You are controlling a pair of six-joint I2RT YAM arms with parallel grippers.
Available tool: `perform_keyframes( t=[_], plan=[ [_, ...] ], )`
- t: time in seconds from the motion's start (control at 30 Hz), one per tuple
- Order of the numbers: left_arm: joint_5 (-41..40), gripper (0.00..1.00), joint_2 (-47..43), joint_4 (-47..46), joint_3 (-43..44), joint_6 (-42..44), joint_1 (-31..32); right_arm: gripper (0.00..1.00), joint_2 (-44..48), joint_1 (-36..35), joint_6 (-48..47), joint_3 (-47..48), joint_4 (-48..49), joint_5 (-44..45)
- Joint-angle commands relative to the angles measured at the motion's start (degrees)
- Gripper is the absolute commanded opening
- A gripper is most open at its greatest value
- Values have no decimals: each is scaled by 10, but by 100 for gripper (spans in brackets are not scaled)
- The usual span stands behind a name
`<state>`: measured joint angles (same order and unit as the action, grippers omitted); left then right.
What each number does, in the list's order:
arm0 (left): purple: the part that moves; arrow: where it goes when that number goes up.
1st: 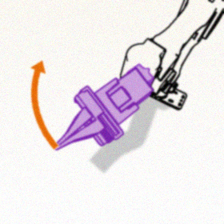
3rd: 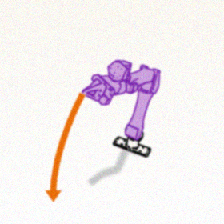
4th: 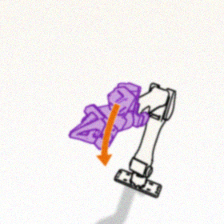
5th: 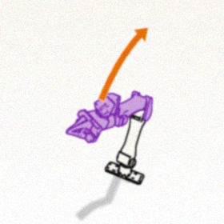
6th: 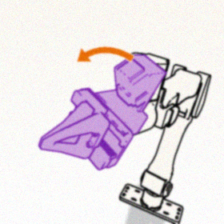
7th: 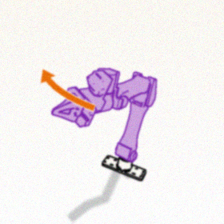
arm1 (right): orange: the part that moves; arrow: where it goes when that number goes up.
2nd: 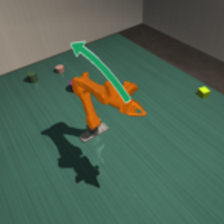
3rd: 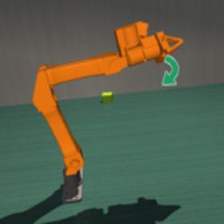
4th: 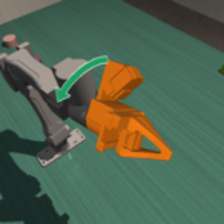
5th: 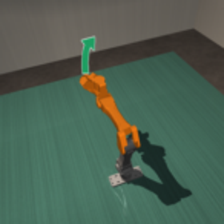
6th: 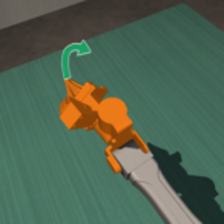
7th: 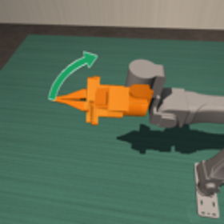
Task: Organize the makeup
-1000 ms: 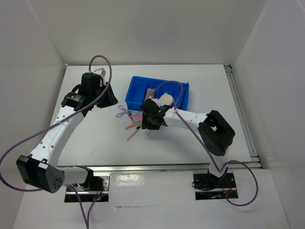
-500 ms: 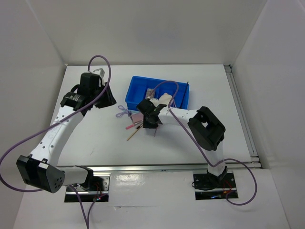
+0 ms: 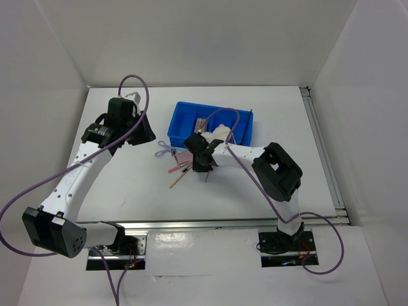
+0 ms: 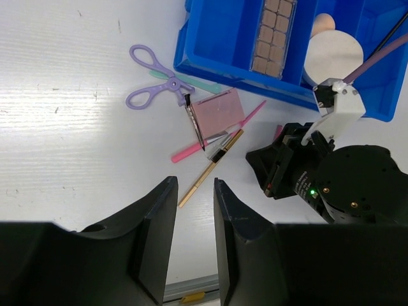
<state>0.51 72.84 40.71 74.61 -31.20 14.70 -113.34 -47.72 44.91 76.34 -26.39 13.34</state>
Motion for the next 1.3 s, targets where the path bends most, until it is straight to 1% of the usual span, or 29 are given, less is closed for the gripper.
perform_keyframes(
  t=[0.0, 0.03, 0.1, 0.13, 0.2, 0.23, 0.27, 0.33, 0.4, 0.53, 0.73, 0.83, 0.87, 0.9, 1.0, 1.03, 1.1, 1.27],
  plan=[
    [8, 42, -7, -12, -10, 11, -4, 16, 50, 2, -10, 0, -21, 17],
    [8, 42, -7, -12, -10, 11, -4, 18, 51, 2, -17, 0, -30, 25],
    [8, 42, -7, -18, -17, 11, -4, 24, 71, 7, -17, 7, -51, 33],
    [3, 42, -12, -18, -24, 11, -4, 35, 78, 7, -11, 7, -64, 33],
    [3, 42, -17, -18, -24, 17, -4, 44, 97, 15, -2, -14, -71, 33],
    [-3, 42, -17, -18, -29, 23, -4, 57, 102, 21, 9, -22, -71, 33],
    [-9, 42, -17, -12, -29, 23, -4, 63, 102, 21, 16, -29, -78, 33],
    [-10, 42, -17, -12, -42, 30, -4, 69, 109, 28, 24, -43, -83, 33],
    [-16, 42, -17, -12, -51, 30, -4, 73, 103, 33, 30, -43, -89, 33],
    [-23, 42, -17, -12, -62, 35, -4, 73, 72, 39, 46, -37, -103, 33],
    [-23, 41, -17, -6, -68, 30, -4, 72, 58, 40, 51, -50, -89, 22],
    [-23, 41, -17, -6, -68, 30, -4, 66, 58, 40, 51, -57, -84, 22],
    [-23, 41, -17, -6, -68, 30, -4, 66, 58, 45, 51, -57, -78, 22],
    [-23, 41, -17, -6, -68, 30, -4, 62, 58, 45, 51, -62, -78, 22],
    [-17, 41, -17, -6, -68, 30, -4, 57, 53, 45, 39, -62, -57, 17],
    [-17, 41, -17, -6, -68, 30, -4, 53, 47, 45, 39, -62, -57, 17],
    [-17, 41, -17, -6, -68, 30, -4, 51, 39, 45, 33, -51, -44, 12],
    [-12, 41, -17, -6, -68, 30, -4, 34, 19, 45, 28, -45, -37, 5]
  ],
)
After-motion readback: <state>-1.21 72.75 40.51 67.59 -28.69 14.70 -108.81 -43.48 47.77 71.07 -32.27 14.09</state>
